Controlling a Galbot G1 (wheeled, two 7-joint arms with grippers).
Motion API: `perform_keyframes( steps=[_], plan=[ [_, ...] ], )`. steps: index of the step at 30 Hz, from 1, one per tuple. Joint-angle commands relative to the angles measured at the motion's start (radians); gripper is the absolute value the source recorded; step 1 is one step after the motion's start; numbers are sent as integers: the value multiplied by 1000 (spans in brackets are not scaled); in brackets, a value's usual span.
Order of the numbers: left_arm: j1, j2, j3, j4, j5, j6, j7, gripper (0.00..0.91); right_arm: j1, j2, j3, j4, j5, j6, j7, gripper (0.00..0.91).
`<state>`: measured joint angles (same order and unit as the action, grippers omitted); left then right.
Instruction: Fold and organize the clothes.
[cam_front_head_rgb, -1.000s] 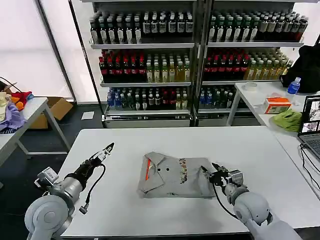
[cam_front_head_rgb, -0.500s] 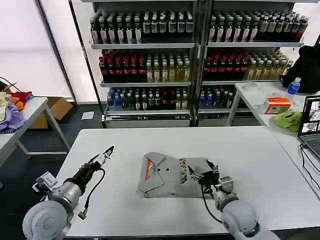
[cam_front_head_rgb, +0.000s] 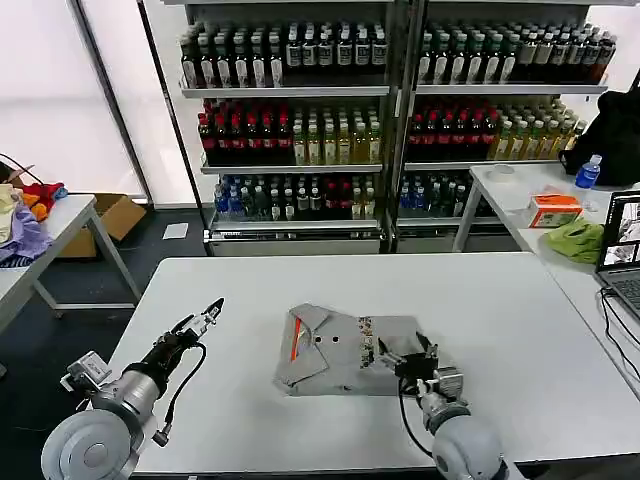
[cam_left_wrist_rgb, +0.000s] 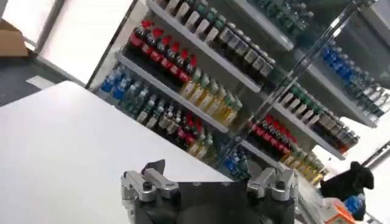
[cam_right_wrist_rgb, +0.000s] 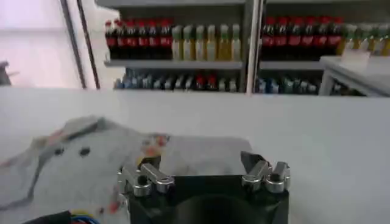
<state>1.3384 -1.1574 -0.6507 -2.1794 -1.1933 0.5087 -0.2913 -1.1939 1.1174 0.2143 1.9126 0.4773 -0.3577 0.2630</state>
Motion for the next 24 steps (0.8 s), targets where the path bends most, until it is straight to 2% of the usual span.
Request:
perform_keyframes(
  steps=[1,5,10,14,18,24],
  plan=[
    [27,1,-12,4,77,-17,78,907,-141,-107,455,208,47,131,-127,907],
    [55,-5,-18,10,223,-52,168,907,-299,-95,652,210,129,170,-204,907],
    [120,-14,-33,6,352,-93,253,907,-410,-5,765,186,121,220,-321,907],
    [170,-34,-67,4,438,-127,312,907,-467,51,777,166,93,275,-376,907],
    [204,-68,-113,8,498,-145,378,907,-483,88,770,152,58,299,-426,907],
    [240,-116,-169,3,583,-157,465,907,-486,117,751,166,34,294,-446,907]
  ],
)
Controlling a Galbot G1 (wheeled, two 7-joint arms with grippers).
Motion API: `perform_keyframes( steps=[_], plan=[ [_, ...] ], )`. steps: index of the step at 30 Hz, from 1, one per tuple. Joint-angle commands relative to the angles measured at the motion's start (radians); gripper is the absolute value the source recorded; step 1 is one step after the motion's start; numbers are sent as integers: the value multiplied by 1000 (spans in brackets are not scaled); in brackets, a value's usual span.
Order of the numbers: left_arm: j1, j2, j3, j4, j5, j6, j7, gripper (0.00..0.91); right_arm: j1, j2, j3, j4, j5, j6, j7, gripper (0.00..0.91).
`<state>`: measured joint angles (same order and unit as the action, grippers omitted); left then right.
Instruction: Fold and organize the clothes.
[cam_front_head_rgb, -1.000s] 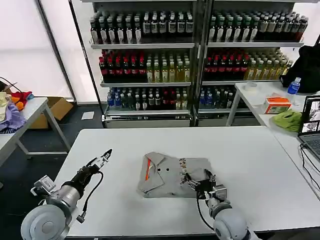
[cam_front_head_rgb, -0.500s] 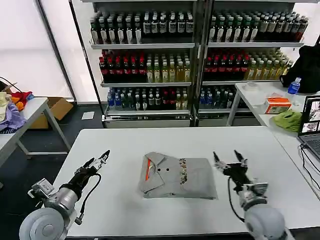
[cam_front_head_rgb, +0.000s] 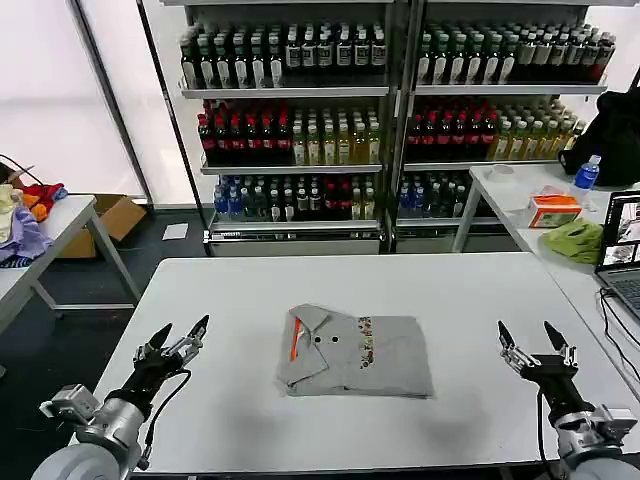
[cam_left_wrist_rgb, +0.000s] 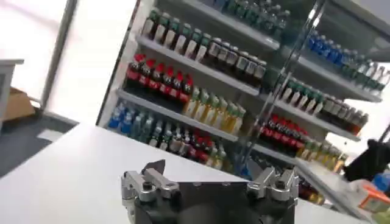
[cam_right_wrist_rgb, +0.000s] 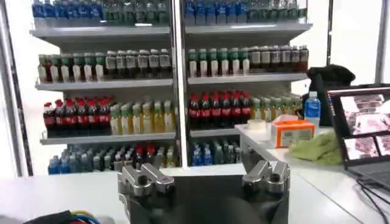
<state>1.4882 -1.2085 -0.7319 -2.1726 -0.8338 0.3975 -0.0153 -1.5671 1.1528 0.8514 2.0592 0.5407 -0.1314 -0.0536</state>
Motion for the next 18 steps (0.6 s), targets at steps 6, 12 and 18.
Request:
perform_keyframes(
  steps=[6,12,18],
  plan=[
    [117,-102,-141,-16,306,-92,272,907,-136,98,89,25,-60,85,-122,907],
    [143,-128,-197,-16,397,-163,369,907,-183,111,76,41,-84,135,-133,907],
    [149,-143,-217,-7,455,-186,419,907,-214,112,70,47,-78,135,-143,907]
  ],
)
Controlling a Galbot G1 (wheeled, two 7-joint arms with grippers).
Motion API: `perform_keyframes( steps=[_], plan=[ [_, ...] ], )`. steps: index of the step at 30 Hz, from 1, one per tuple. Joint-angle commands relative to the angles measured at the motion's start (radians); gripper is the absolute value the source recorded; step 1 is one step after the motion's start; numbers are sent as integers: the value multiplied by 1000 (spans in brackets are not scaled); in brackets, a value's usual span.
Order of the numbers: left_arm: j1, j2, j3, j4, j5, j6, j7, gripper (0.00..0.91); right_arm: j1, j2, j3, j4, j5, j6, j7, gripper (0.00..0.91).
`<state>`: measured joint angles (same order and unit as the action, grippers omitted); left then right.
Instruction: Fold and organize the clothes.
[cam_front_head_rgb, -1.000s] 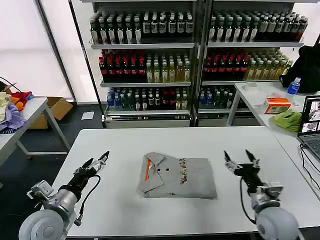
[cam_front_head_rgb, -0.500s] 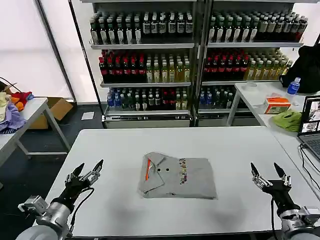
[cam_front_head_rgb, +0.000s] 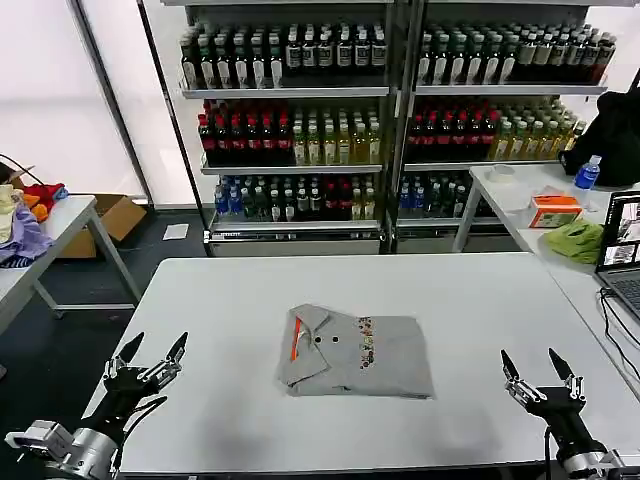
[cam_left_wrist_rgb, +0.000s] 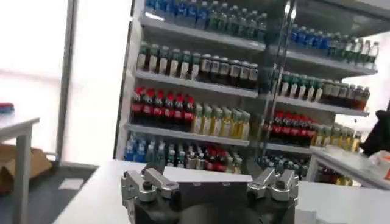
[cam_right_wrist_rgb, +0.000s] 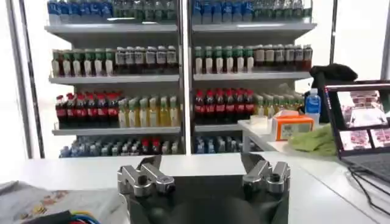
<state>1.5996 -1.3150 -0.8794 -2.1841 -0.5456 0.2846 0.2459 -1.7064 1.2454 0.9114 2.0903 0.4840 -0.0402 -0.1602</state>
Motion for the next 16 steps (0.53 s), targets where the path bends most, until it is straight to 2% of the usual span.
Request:
perform_keyframes(
  steps=[1,10,16],
  plan=[
    [42,-36,-69,5,164,-77,156,907,-77,17,9,19,-25,43,-36,907],
    [75,-34,-59,6,175,-103,164,907,-38,-9,-7,75,-24,-11,-25,907],
    [98,-34,-71,30,198,-154,180,907,-31,-22,-20,99,-24,-12,-28,907]
  ],
)
